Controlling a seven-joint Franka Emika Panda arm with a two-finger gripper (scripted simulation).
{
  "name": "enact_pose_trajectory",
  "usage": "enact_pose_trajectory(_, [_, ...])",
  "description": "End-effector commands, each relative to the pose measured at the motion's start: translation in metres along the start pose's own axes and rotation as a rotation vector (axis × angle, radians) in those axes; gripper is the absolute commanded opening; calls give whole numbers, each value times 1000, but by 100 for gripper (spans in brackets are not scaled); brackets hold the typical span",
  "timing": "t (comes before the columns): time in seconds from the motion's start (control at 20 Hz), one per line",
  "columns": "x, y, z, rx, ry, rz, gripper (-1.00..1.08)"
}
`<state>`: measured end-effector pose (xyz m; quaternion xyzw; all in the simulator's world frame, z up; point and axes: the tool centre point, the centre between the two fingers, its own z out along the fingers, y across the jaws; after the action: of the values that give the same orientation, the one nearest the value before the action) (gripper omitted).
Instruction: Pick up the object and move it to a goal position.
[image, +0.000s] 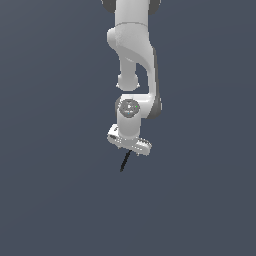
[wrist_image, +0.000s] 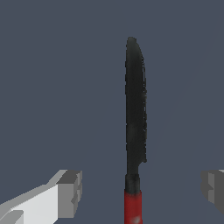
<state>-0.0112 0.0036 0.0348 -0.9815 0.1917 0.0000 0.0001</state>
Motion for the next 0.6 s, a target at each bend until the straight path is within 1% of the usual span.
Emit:
enact_pose_trajectory(0.0, [-1,0,13,0,-1,1,100])
enact_pose_trajectory(0.35, [0,0,27,0,0,2,100])
enact_pose_trajectory(0.4, [0,0,27,0,0,2,-100])
enact_pose_trajectory(0.55, [0,0,27,0,0,2,-100])
